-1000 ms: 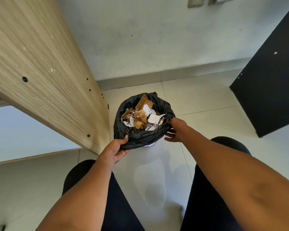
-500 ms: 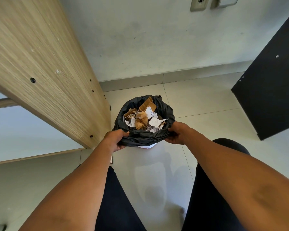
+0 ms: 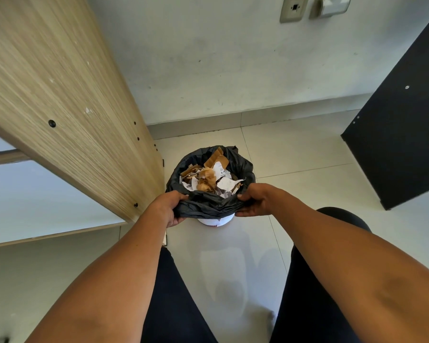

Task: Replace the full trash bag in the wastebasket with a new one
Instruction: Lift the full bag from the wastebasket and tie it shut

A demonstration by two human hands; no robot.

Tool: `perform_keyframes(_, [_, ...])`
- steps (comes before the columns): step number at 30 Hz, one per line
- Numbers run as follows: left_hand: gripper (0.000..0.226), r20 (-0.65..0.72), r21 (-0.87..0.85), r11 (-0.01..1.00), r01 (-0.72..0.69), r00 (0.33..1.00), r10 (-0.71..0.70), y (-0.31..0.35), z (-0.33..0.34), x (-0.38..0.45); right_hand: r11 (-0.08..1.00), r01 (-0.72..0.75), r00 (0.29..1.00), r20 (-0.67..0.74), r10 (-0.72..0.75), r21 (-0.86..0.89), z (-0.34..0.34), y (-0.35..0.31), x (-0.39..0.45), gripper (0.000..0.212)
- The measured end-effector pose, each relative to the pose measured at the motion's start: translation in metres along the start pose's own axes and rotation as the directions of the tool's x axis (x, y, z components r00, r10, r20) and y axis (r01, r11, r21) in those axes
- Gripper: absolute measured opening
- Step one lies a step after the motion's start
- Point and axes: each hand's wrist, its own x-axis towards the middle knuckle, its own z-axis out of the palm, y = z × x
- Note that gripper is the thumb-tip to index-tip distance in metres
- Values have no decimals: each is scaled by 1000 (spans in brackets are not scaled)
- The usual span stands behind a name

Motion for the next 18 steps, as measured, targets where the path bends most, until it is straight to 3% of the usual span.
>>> perform_keyframes(3, [26,19,45,998,40,999,-41,-5,-1,-1,993,-20,996,-92,10,-112,4,4,4,6])
perform_keyframes(10, [42,73,44,994,97,992,-100,-13,-15,0,980,-48,978,-210,6,-193,2,5,0,17])
perform_keyframes(14, [62,6,30,999,26,1000,-26,-7,-24,-1,993,-46,975,-220,20,-113,-3,1,-8,12])
perform_keyframes(18, [52,-84,119,992,-29,996,39,-2,-28,5,995,75,970,-237,-57,66,-9,-8,-9,26])
